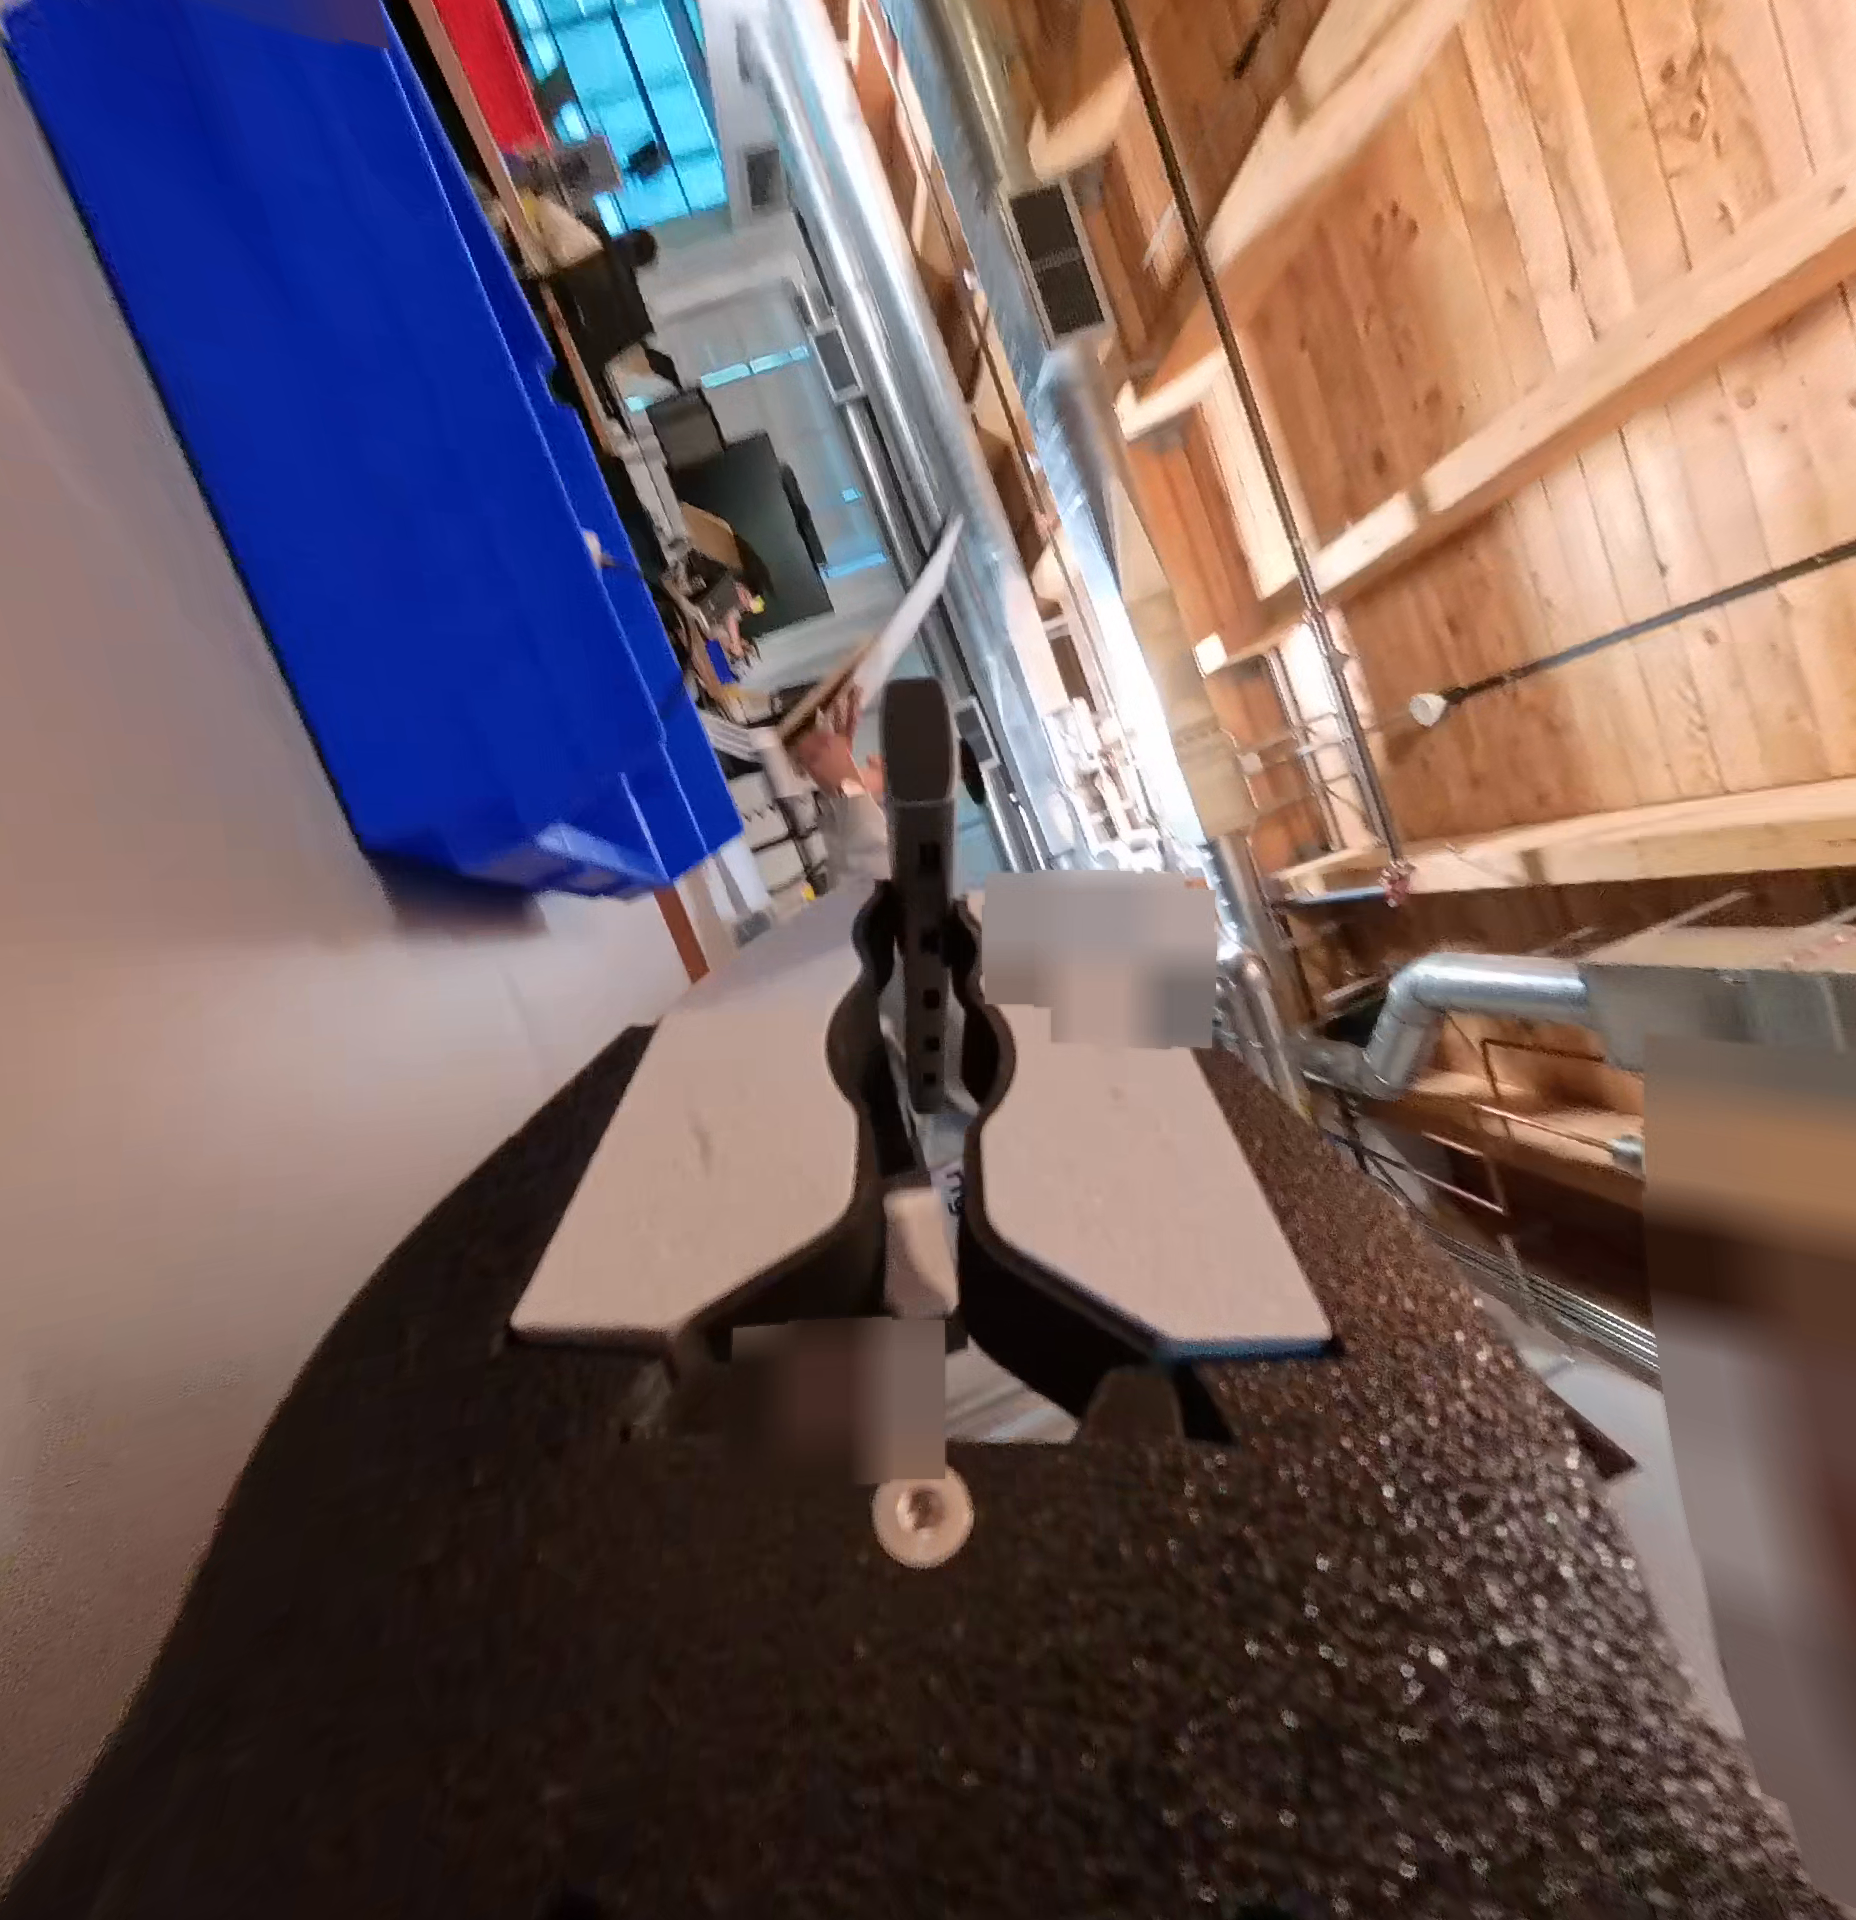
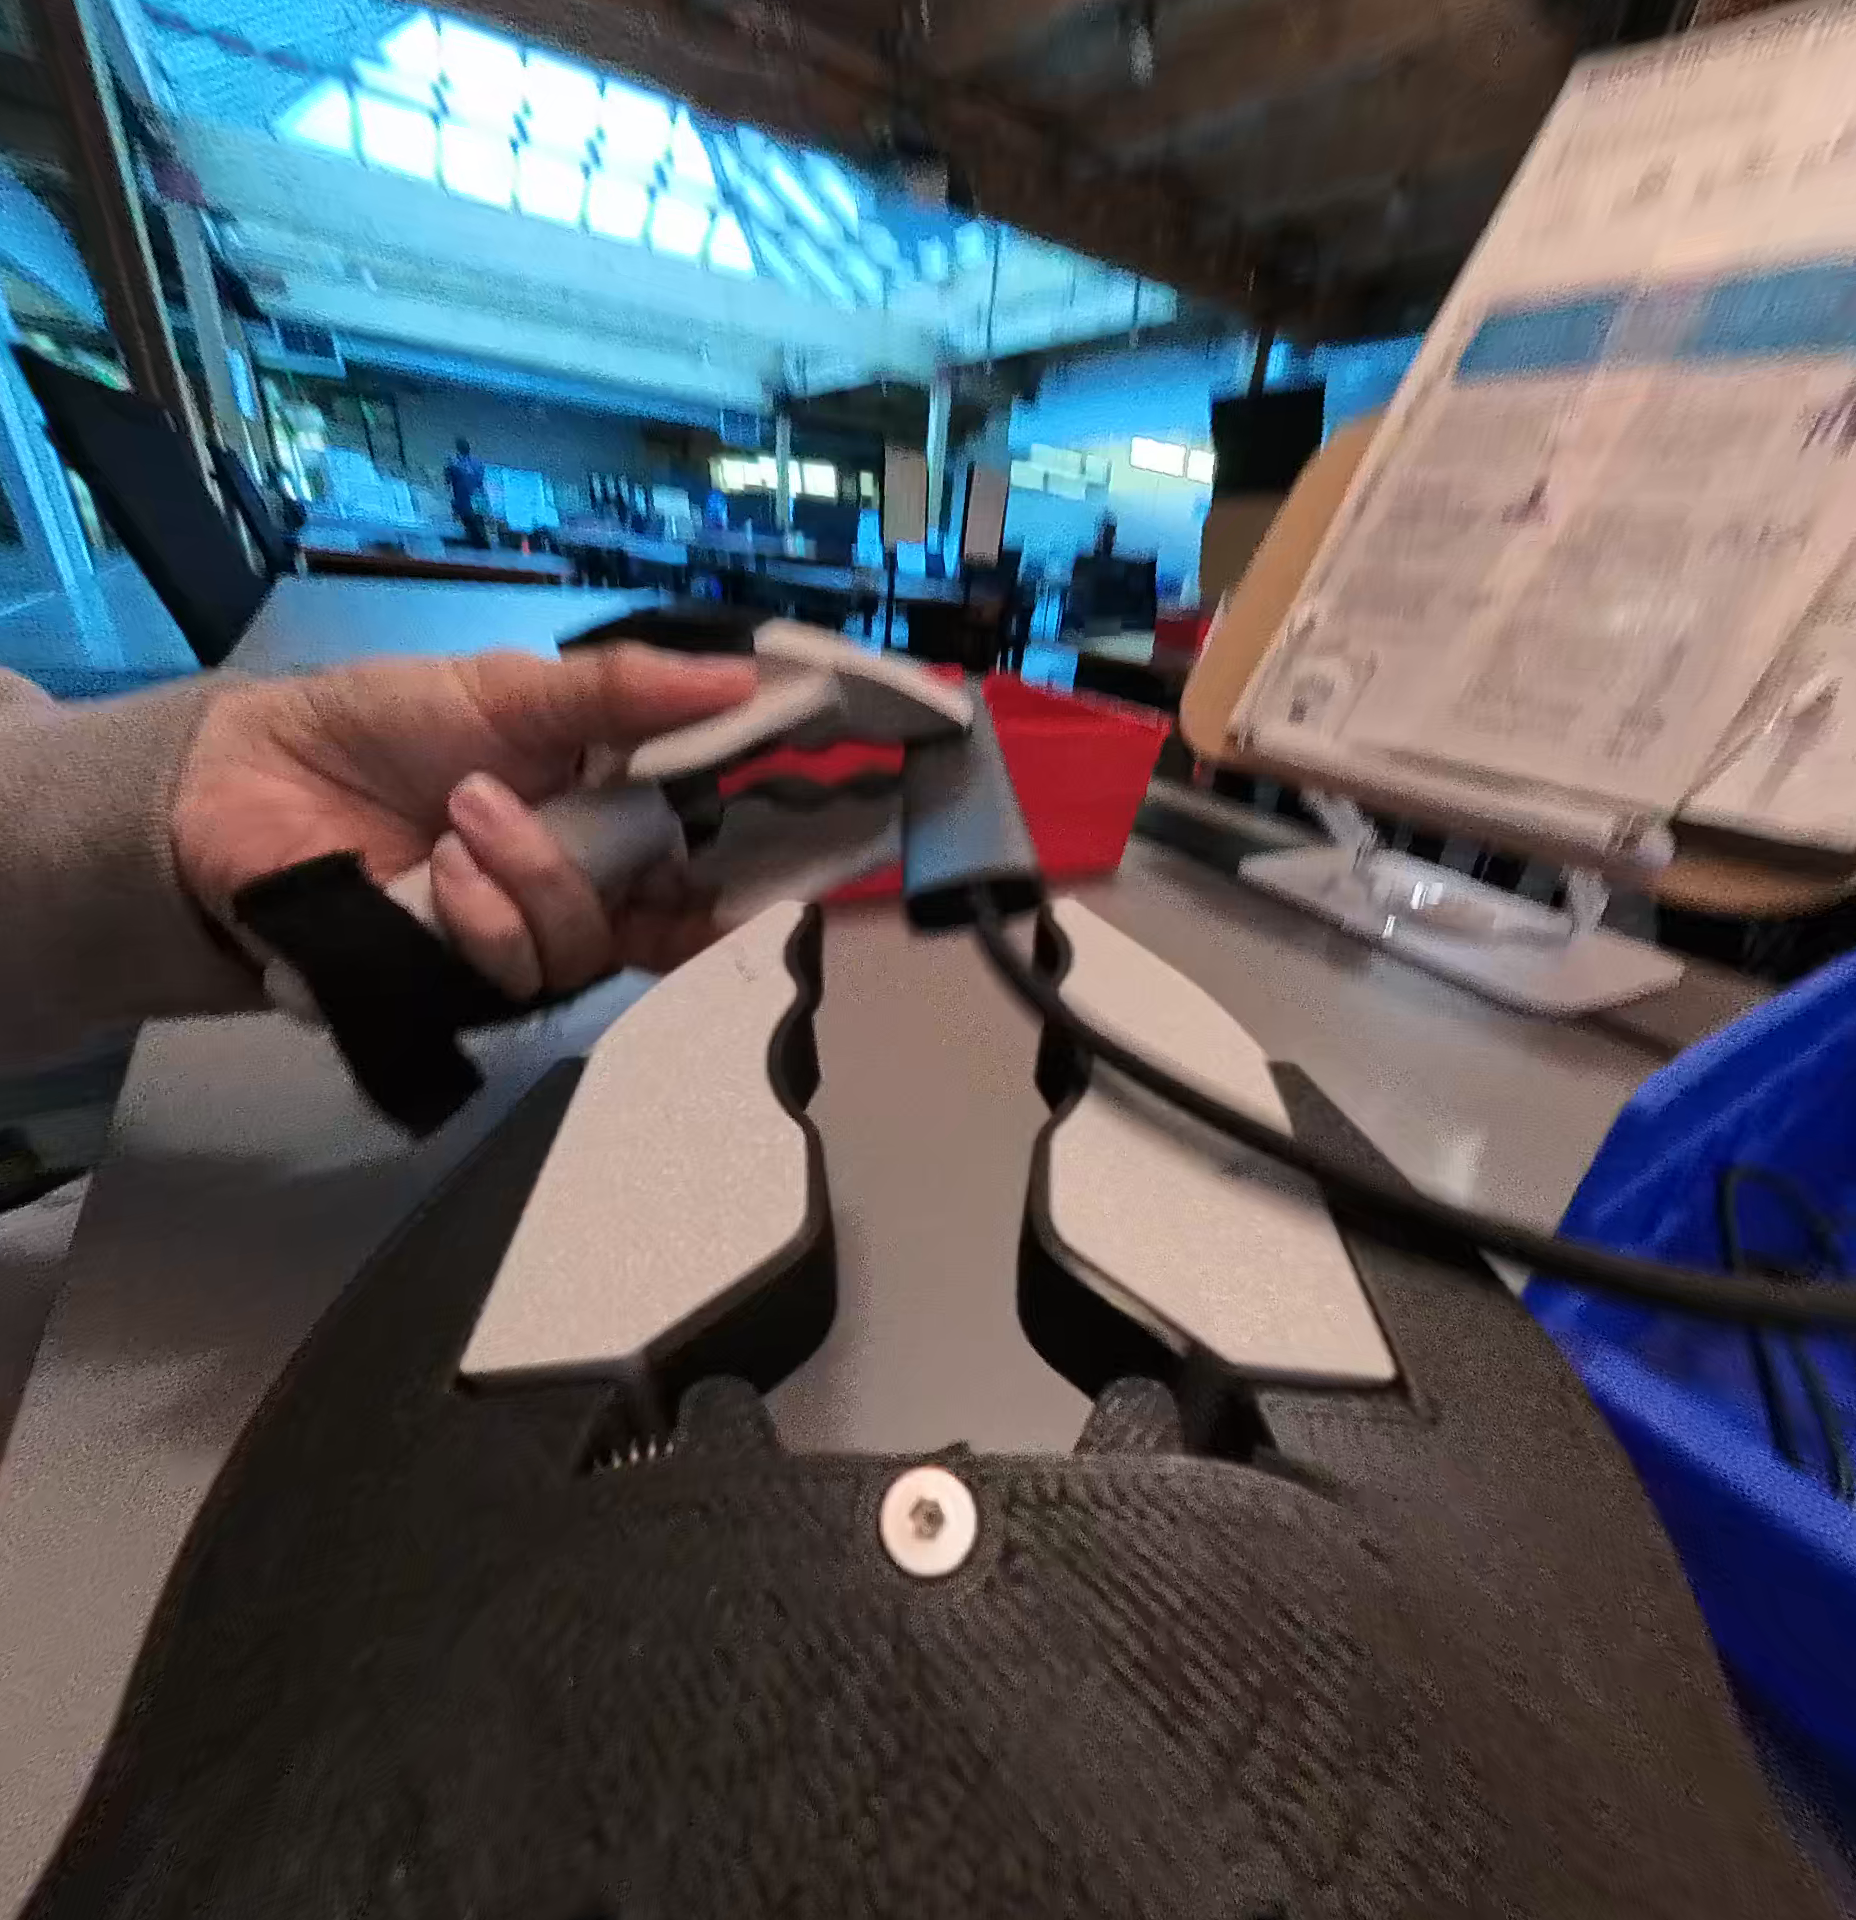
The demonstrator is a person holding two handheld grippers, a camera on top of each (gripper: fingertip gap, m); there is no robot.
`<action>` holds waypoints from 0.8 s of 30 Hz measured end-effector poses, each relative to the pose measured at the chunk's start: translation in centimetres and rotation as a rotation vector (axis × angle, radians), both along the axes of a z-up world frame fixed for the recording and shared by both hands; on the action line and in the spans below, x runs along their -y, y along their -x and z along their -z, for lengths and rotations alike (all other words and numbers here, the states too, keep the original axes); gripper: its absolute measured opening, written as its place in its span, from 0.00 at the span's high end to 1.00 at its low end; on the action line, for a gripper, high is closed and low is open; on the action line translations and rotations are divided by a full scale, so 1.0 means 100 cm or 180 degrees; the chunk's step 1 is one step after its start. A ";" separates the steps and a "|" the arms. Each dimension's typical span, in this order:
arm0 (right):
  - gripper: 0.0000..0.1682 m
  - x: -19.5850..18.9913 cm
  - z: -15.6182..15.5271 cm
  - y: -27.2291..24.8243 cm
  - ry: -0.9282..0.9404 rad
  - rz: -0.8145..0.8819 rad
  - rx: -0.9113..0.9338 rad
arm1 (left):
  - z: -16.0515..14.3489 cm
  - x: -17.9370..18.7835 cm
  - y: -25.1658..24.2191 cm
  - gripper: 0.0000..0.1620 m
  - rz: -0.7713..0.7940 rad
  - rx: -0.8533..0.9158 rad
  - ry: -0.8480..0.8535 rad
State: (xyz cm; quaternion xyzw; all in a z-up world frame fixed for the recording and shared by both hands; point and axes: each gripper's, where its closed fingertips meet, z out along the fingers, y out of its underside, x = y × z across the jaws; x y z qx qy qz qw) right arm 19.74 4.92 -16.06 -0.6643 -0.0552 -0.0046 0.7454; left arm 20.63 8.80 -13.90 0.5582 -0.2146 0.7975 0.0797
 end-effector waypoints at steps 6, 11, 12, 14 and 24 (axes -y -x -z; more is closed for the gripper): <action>0.77 0.005 -0.006 -0.010 -0.0057 0.0629 0.0570 | 0.013 -0.054 -0.012 0.94 -0.0512 -0.0531 -0.0648; 0.68 0.006 -0.024 -0.007 -0.0158 0.0829 0.0808 | 0.014 -0.043 -0.011 0.94 -0.0279 -0.0584 -0.0770; 0.62 0.002 -0.018 -0.010 -0.0044 0.0824 0.0717 | 0.014 -0.034 -0.012 0.94 -0.0168 -0.0580 -0.0752; 0.65 0.001 -0.011 -0.012 -0.0024 0.0810 0.0655 | 0.014 -0.019 -0.013 0.94 0.0012 -0.0559 -0.0701; 0.86 0.000 0.002 -0.005 -0.0064 0.0649 0.0647 | 0.011 0.006 -0.011 0.94 0.0463 -0.0523 -0.0360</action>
